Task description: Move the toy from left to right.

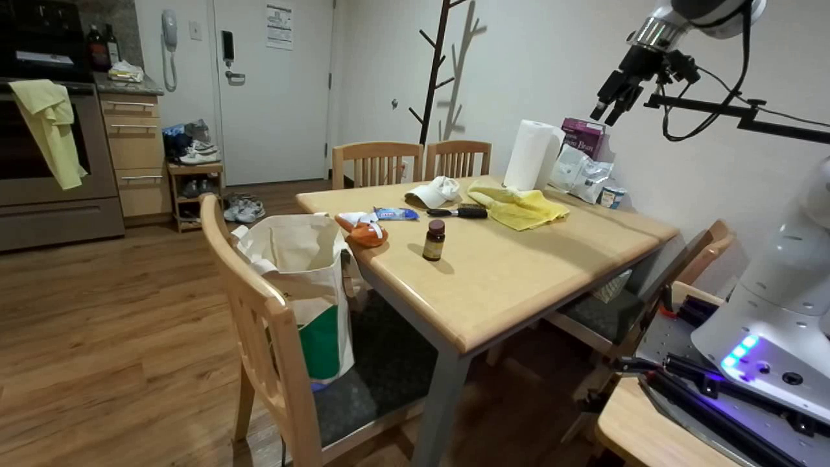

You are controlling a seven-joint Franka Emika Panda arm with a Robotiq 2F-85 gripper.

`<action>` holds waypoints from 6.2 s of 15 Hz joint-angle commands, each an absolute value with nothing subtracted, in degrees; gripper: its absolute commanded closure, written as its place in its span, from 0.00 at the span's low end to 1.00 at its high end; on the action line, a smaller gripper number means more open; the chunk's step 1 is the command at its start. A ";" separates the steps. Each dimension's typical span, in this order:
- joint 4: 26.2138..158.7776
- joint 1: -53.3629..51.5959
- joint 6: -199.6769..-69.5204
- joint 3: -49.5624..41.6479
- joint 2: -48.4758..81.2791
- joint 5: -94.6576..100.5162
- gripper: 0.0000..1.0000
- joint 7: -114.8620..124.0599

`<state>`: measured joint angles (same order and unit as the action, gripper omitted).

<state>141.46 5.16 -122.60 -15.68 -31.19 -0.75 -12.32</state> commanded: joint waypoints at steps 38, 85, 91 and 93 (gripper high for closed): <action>94.90 -17.29 -136.23 9.02 34.93 7.47 0.00 3.62; 44.37 -14.87 -89.58 5.49 54.85 -0.65 0.00 3.28; 36.63 -16.00 -87.03 3.22 60.98 0.09 0.00 8.83; 40.53 -15.38 -88.77 3.77 59.22 -0.69 0.00 6.61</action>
